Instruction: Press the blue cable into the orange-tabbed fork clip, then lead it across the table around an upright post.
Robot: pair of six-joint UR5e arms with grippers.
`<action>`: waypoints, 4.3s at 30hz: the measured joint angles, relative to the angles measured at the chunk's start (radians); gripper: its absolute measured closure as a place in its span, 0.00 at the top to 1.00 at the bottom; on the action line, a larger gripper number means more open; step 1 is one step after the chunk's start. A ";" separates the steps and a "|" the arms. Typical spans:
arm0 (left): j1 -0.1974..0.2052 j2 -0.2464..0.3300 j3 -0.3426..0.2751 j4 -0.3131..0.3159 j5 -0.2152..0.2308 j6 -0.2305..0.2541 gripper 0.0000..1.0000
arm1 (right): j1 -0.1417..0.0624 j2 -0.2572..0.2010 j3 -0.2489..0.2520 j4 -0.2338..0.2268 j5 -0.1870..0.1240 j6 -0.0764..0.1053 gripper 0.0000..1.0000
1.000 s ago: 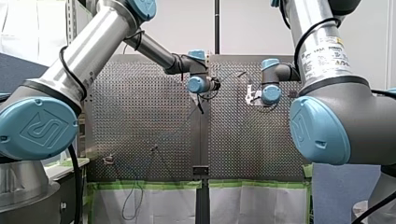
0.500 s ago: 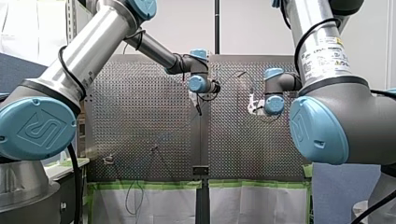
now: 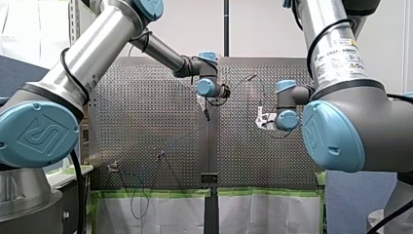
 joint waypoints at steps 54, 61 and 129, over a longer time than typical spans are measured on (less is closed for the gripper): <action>0.010 0.001 0.000 -0.118 -0.003 0.001 1.00 | -0.073 0.454 0.042 -0.480 0.150 0.014 0.00; 0.011 0.001 0.000 -0.139 -0.003 0.006 1.00 | -0.098 0.515 0.016 -0.532 0.196 0.063 0.00; -0.124 0.222 0.000 -0.155 -0.042 0.183 1.00 | -0.040 0.764 -0.035 -0.687 0.023 -0.101 0.00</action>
